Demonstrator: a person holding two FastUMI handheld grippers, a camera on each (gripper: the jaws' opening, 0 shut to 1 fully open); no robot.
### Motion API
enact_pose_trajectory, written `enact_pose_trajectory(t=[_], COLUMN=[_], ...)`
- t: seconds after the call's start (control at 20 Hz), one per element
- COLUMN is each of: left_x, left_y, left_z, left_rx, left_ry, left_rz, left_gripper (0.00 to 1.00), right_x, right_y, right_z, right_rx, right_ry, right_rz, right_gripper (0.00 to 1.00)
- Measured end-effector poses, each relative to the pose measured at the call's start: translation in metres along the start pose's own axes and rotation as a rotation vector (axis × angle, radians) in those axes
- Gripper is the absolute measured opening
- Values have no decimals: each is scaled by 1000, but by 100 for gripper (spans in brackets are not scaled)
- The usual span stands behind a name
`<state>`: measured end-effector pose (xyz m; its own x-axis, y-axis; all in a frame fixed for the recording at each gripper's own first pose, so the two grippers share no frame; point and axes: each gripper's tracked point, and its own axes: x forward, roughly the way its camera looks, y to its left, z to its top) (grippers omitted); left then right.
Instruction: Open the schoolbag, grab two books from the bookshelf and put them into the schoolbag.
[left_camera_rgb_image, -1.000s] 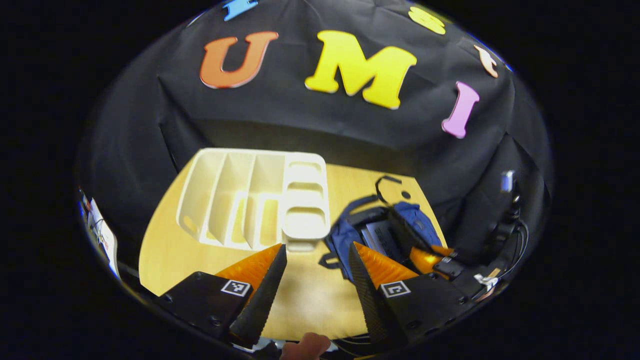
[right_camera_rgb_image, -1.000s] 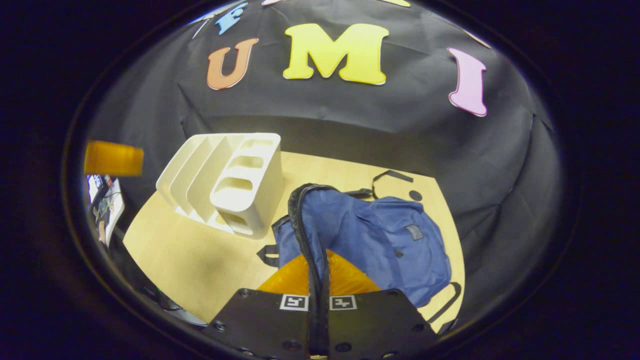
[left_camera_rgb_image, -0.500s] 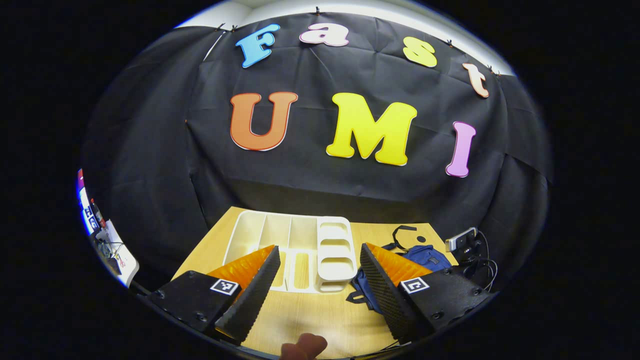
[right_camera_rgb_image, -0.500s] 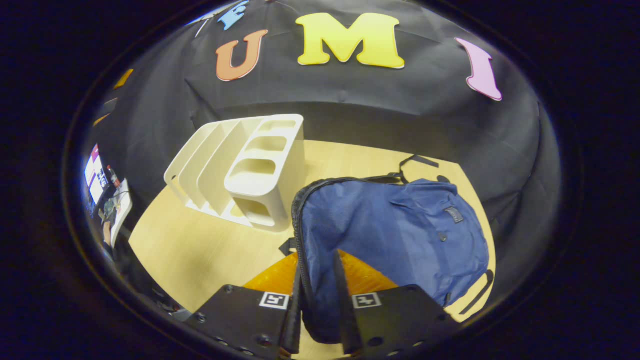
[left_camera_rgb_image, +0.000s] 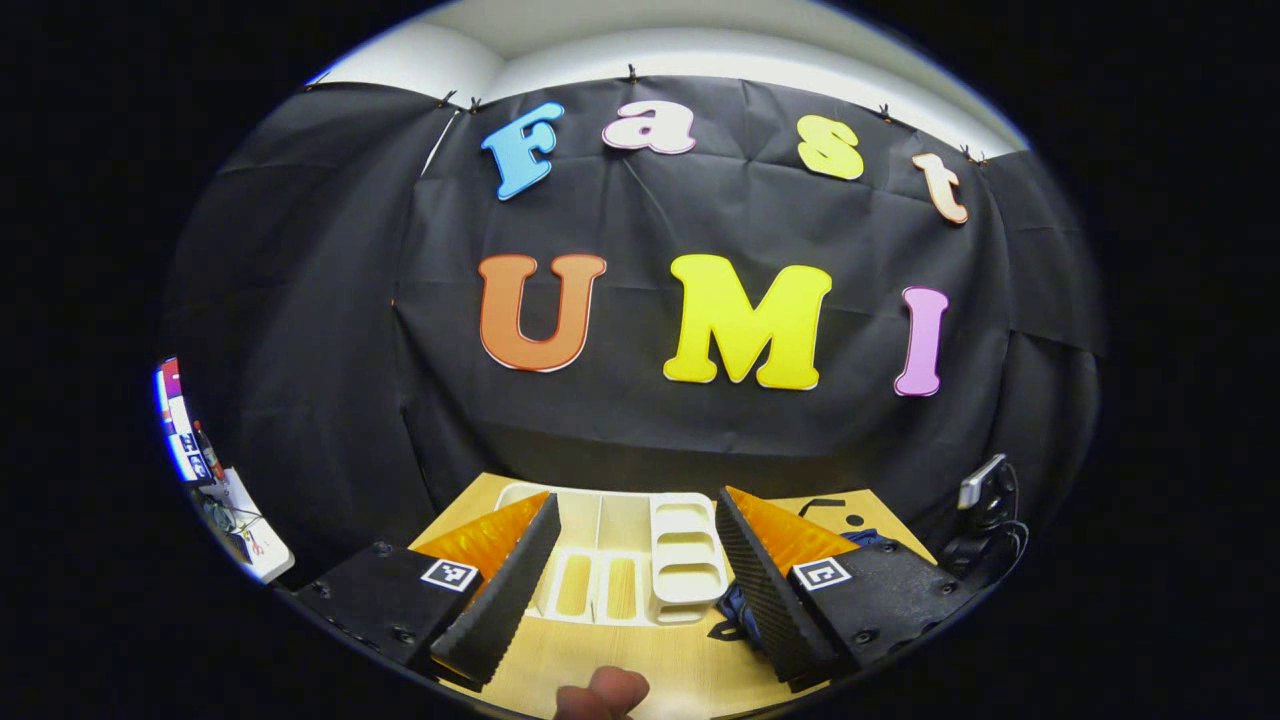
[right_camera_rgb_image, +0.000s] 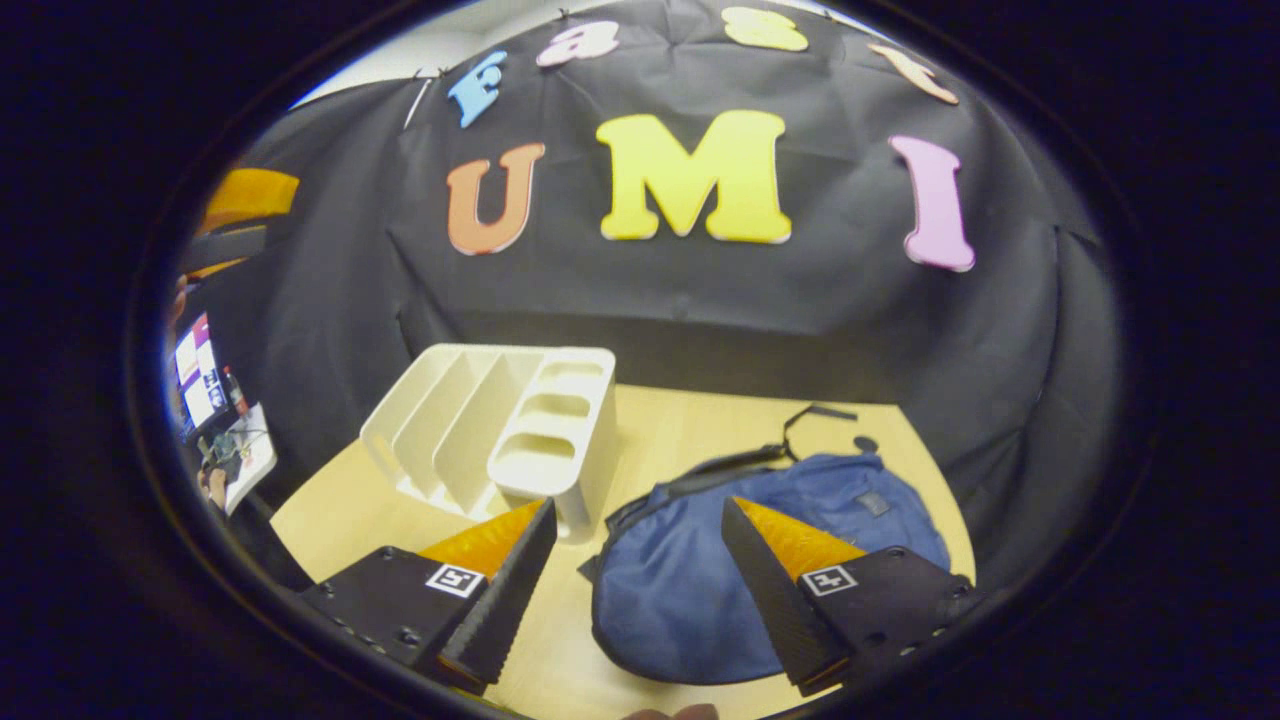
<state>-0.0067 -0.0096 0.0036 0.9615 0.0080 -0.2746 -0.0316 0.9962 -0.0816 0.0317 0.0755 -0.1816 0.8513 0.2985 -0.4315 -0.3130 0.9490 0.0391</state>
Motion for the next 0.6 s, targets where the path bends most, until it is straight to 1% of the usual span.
enact_pose_trajectory(t=[0.15,0.2,0.3,0.35,0.4,0.5,0.6], left_x=[-4,-7,-10,-11,-12,-15,-21], left_y=[-1,-1,-2,-3,-4,-4,-3], left_z=[17,21,29,31,34,45,56], left_rx=[10,11,-1,-7,-15,-30,-36], left_ry=[-59,-71,-92,-95,-101,-118,-145], left_rz=[9,12,18,22,21,29,38], left_gripper=[98,100,94,94,98,98,98], right_x=[-30,-42,-66,-78,-89,-109,-122], right_y=[-12,-14,-18,-19,-21,-20,-18], right_z=[63,81,117,129,143,169,191], right_rx=[-6,-6,-11,-15,-18,-26,-49], right_ry=[-182,-239,-333,-375,-414,-480,-538], right_rz=[-69,-90,-123,-142,-160,-193,-217], right_gripper=[99,99,99,99,97,99,98])
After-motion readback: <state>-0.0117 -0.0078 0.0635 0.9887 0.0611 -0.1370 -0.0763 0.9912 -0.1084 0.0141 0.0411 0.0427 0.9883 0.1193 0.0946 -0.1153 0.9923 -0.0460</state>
